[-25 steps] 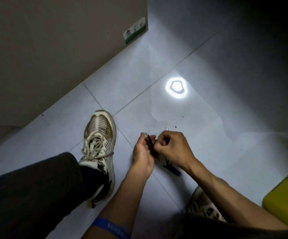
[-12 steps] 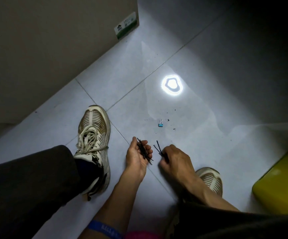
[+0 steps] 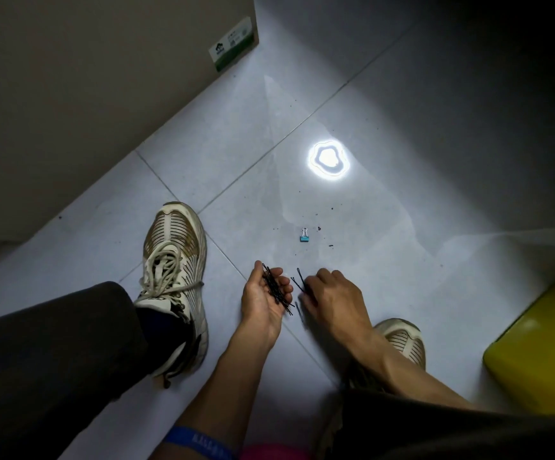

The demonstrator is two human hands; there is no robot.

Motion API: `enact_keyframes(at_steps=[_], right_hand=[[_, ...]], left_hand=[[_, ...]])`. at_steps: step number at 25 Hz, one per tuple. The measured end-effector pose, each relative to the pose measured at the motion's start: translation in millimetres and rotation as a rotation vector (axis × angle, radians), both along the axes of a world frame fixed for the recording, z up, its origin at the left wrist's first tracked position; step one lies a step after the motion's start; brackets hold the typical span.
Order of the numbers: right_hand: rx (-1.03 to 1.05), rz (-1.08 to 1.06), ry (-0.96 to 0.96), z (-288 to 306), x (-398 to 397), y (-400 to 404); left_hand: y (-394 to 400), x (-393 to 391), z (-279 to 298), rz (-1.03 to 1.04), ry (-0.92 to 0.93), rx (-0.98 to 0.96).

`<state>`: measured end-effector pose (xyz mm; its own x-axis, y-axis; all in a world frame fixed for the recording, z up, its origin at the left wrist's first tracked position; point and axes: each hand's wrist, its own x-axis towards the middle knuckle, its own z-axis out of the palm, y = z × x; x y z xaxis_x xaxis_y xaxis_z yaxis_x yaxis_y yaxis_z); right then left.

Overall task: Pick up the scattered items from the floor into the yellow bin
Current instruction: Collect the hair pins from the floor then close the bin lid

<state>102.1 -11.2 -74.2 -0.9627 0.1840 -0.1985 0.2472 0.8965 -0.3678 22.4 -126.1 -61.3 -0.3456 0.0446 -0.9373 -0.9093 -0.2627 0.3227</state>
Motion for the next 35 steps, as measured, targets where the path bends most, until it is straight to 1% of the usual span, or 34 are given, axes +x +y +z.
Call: enact_keyframes(at_steps=[2, 3, 6, 8, 9, 10, 11, 13, 14, 15, 16, 18, 19, 20, 21, 23, 24, 25, 28, 29, 30, 31, 33, 34, 35], right_hand=[[0.112, 0.111, 0.016, 2, -4, -3], [0.131, 0.142, 0.000, 3, -5, -1], [0.154, 0.133, -0.146, 5, -9, -1], [0.185, 0.116, -0.191, 5, -19, -7], [0.171, 0.075, -0.189, 4, -22, -7], [0.090, -0.016, -0.213, 2, -23, -3], [-0.061, -0.122, -0.235, 5, -24, 2], [-0.488, -0.344, -0.249, 15, -25, 9], [-0.644, -0.368, -0.225, 22, -26, 10], [-0.708, -0.334, -0.192, 29, -25, 9], [-0.726, -0.293, -0.155, 35, -23, 8], [-0.638, -0.277, -0.035, 39, -13, 7], [-0.551, -0.253, 0.030, 39, -7, 7], [-0.457, -0.176, 0.062, 36, 2, 7], [-0.372, -0.022, 0.022, 31, 12, 4], [-0.237, 0.356, -0.138, 17, 23, -4], [-0.172, 0.492, -0.196, 11, 26, -8], [-0.104, 0.565, -0.210, 7, 25, -12], [0.047, 0.601, -0.151, 0, 20, -22], [0.063, 0.576, -0.176, 0, 22, -26], [0.051, 0.501, -0.186, -1, 24, -27], [-0.041, 0.368, -0.218, 1, 24, -26], [-0.364, -0.024, -0.210, 9, 17, -17], [-0.514, -0.204, -0.163, 15, 12, -12], [-0.591, -0.285, -0.096, 19, 6, -7]], left_hand=[[-3, -3, 1, 0.007, 0.011, -0.003], [-5, -3, 2, 0.007, 0.015, -0.006], [-8, -6, 3, -0.007, 0.018, -0.008], [-10, -7, 3, -0.009, 0.023, -0.016], [-10, -7, 3, -0.008, 0.026, -0.017], [-9, -7, 2, -0.007, 0.028, -0.016], [-6, -6, 2, -0.009, 0.030, -0.015], [0, -2, 2, -0.027, 0.028, -0.002], [4, 0, 2, -0.031, 0.021, 0.028], [8, 1, 3, -0.025, 0.010, 0.072], [12, 1, 4, -0.009, -0.003, 0.116], [15, 0, 6, 0.023, -0.016, 0.146], [13, -1, 6, 0.024, -0.012, 0.127], [10, -2, 6, 0.018, -0.005, 0.101], [6, -4, 6, 0.012, 0.004, 0.075], [-1, -7, 5, 0.001, 0.013, 0.037], [-4, -7, 5, -0.006, 0.014, 0.028], [-7, -7, 5, -0.013, 0.014, 0.022], [-14, -8, 3, -0.012, 0.022, -0.006], [-16, -7, 2, -0.017, 0.022, -0.012], [-17, -6, 1, -0.023, 0.019, -0.013], [-17, -5, 1, -0.027, 0.018, -0.012], [-14, -1, 0, -0.036, 0.024, -0.008], [-11, 1, -1, -0.038, 0.029, 0.004], [-7, 3, 0, -0.041, 0.033, 0.031]])
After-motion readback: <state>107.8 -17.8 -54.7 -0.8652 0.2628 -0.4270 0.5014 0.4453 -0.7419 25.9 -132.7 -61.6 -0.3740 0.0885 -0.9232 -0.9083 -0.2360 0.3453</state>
